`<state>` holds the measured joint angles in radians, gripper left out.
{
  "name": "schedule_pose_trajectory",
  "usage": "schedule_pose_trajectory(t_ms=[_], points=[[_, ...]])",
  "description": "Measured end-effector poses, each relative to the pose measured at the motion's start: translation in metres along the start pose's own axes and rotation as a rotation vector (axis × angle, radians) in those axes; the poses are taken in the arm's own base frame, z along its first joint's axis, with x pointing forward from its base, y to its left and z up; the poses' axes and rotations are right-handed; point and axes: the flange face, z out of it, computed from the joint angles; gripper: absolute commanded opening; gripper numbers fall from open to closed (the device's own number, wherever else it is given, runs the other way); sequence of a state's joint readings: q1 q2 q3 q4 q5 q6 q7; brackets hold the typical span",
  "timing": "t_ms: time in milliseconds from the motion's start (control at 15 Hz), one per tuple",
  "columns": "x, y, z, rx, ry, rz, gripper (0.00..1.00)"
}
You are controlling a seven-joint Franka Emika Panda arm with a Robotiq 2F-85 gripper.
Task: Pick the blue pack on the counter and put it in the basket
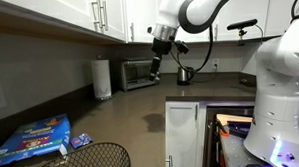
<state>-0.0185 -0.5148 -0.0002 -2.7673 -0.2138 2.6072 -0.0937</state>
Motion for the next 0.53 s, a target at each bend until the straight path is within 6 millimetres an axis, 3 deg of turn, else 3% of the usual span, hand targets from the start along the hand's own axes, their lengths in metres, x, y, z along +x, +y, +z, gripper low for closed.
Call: schedule_pose_trajectory(t_ms=[533], points=[[0.084,-0.063,0.059,0.096,0.096,-0.297,1.00]])
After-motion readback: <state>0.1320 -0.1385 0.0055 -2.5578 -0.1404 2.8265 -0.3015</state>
